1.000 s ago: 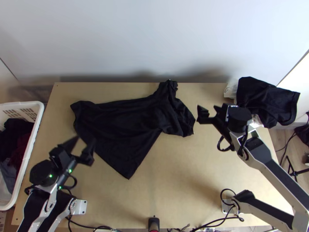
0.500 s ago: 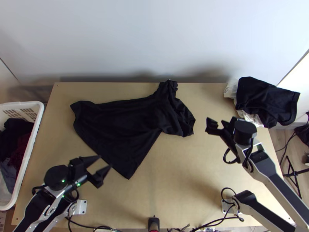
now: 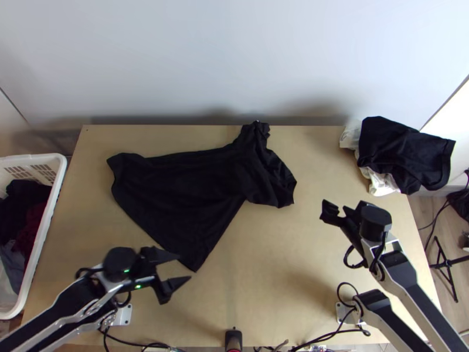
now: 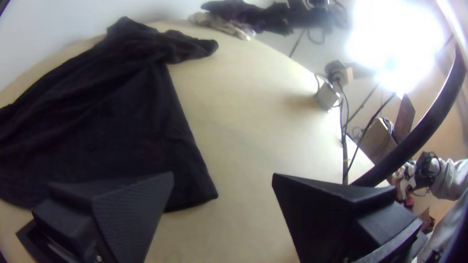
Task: Fold the t-shirt
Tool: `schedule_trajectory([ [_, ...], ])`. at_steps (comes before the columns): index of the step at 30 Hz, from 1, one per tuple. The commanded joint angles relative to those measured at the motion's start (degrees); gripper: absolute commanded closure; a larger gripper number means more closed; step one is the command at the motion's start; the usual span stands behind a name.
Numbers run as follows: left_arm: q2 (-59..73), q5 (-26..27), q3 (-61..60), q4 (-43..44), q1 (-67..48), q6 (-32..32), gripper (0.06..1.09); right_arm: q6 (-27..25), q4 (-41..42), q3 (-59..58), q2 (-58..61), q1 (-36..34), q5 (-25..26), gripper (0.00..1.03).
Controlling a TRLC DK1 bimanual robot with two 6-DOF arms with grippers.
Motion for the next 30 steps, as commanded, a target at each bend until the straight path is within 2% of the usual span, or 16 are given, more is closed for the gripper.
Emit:
schedule_trajectory([
  [1, 23.31, -6.55, 3.26, 9.38, -10.37, 3.65, 0.11, 1.49, 0.17, -3.22, -2.97, -2.70, -1.12, 0.10],
  [4, 24.89, -7.34, 3.26, 14.57, -12.31, 2.94, 0.11, 1.49, 0.17, -3.22, -3.32, -3.31, -1.21, 0.10],
  [7, 26.82, -8.66, 3.88, 16.15, -13.27, 3.65, 0.11, 1.49, -0.44, -2.96, -3.58, -3.75, -1.38, 0.10],
  [21, 28.76, -15.07, 2.47, 16.15, -10.90, 12.08, 0.11, 5.01, -4.14, 4.16, -0.86, -4.19, -3.67, 0.10],
  [30, 31.48, -16.65, 2.12, 15.53, -9.23, 15.16, 0.11, 5.80, -5.54, 7.24, 1.08, -4.10, -4.46, 0.10],
])
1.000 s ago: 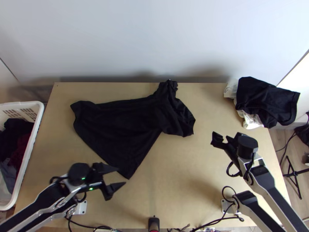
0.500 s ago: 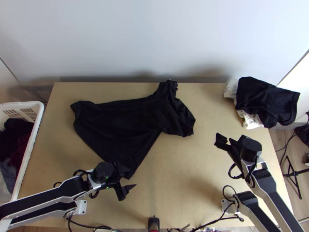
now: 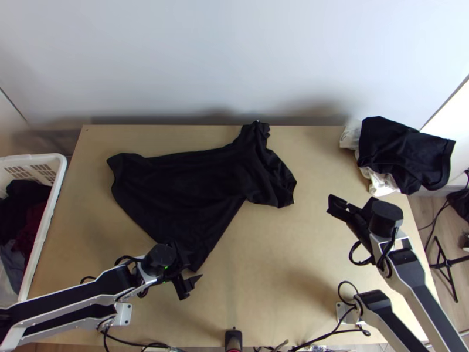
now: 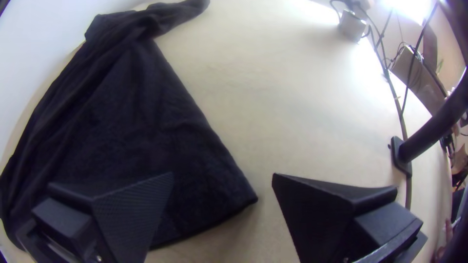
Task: Fold the t-shirt
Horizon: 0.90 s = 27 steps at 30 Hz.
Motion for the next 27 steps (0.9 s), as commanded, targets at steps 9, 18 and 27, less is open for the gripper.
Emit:
schedule_trajectory([
  [9, 3.73, -7.11, 0.70, 4.57, 2.65, 2.00, 1.05, 0.71, -1.72, 3.31, 2.06, 0.07, -0.66, 0.10],
  [18, -13.58, -6.23, 12.48, -4.40, 17.50, -5.12, 1.05, 0.88, -1.72, 2.43, 2.06, 1.13, -0.74, 0.10],
  [27, -14.20, 5.46, 20.74, -8.44, 41.93, -7.23, 1.05, 0.88, -1.37, -1.61, 4.44, 6.75, -3.38, 0.10],
])
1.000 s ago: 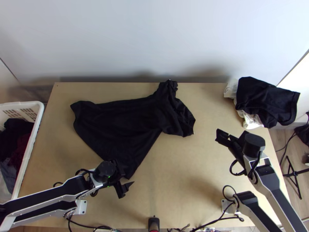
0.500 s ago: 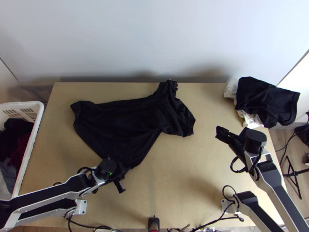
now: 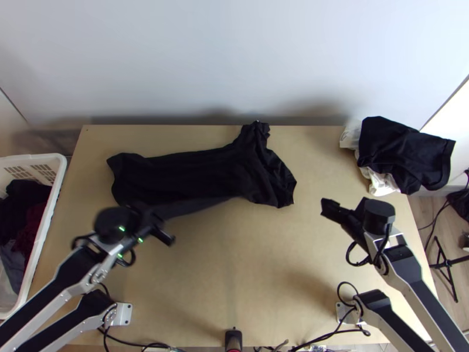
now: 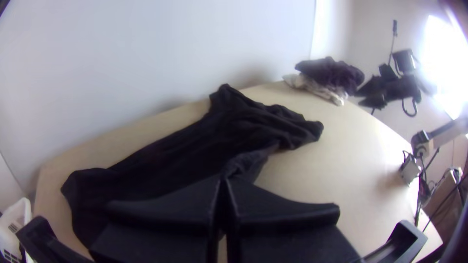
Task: Fold the t-shirt
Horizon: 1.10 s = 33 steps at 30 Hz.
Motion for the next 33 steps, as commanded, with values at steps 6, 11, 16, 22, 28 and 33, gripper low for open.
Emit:
schedule_trajectory([
  [6, 13.55, 10.85, 10.25, 1.33, 32.99, -3.15, 1.05, -2.40, 1.65, -0.86, 6.54, 8.11, -1.11, 0.10],
  [11, 12.50, 13.58, 7.79, 1.06, 35.37, -2.88, 1.05, -2.40, 4.91, -1.48, 11.81, 12.15, -1.46, 0.10],
  [16, 8.81, 13.58, 3.75, 1.85, 32.29, -3.67, 1.05, 0.76, 8.77, 0.72, 22.97, 18.57, -3.31, 0.10],
  [22, 7.31, 13.58, 3.66, 1.59, 32.20, -3.67, 1.05, 3.04, 10.71, 9.77, 36.24, 24.54, -9.46, 0.10],
  [28, 4.50, 13.49, 2.08, 0.80, 32.29, -3.41, 1.05, 2.96, 12.55, 18.91, 47.41, 28.94, -9.46, 0.10],
  [33, 2.48, 13.49, 0.59, 0.18, 32.73, -3.06, 1.05, 2.43, 14.66, 20.58, 49.87, 28.15, -8.67, 0.10],
])
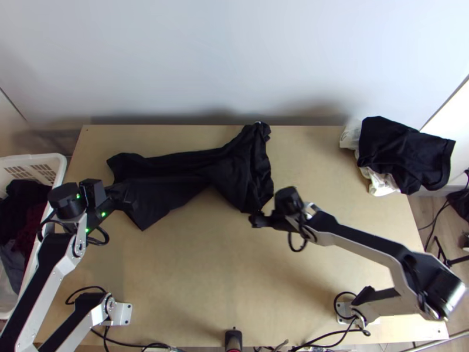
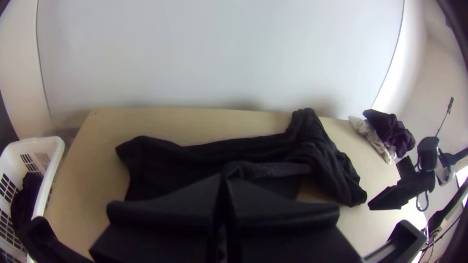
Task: Fold the t-shirt
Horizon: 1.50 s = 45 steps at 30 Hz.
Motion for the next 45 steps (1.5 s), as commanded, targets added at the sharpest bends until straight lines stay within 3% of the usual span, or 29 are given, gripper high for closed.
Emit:
schedule_trajectory([
  [1, -2.61, 0.03, -1.89, -0.54, 0.58, 0.55, 1.05, -0.08, 3.81, 4.25, 6.74, 1.06, 0.27, 0.10],
  [10, -2.70, 0.11, -3.56, 0.96, -0.12, 0.46, 1.05, -1.23, 11.19, 3.55, 7.80, -2.63, 3.09, 0.10],
  [12, -2.70, 0.20, -3.82, 0.96, -0.21, 0.55, 1.05, -1.40, 11.45, 3.81, 7.89, -2.98, 3.44, 0.28],
  [15, -2.70, 0.20, -4.61, 1.66, -0.12, 0.81, 1.05, -1.58, 12.86, 4.25, 7.89, -2.89, 6.51, 0.82],
  [16, -2.70, 0.20, -4.79, 1.66, -0.12, 0.90, 1.05, -2.37, 12.86, 4.60, 7.97, -2.89, 6.60, 0.95],
  [22, -3.76, 0.20, -6.37, 1.75, -0.12, 0.90, 1.05, -4.39, 12.86, 3.20, 6.48, -2.19, 8.45, 1.00],
  [26, -4.37, 0.11, -7.07, 1.75, 0.14, 0.90, 1.05, -4.04, 12.68, 5.22, 3.58, -5.35, 8.45, 1.00],
  [33, -9.29, 0.29, -8.74, 1.13, 0.40, 0.28, 1.05, -3.16, 8.55, 19.99, -1.43, -12.65, 8.45, 1.00],
  [40, -20.72, 2.49, -9.18, 0.60, 0.40, -5.78, 1.05, -3.51, 6.71, 31.15, 1.38, -17.04, 8.53, 1.00],
  [45, -28.28, 3.54, -8.92, -0.63, 0.75, -9.38, 1.05, -3.16, 7.23, 35.45, 6.74, -19.59, 15.74, 1.00],
])
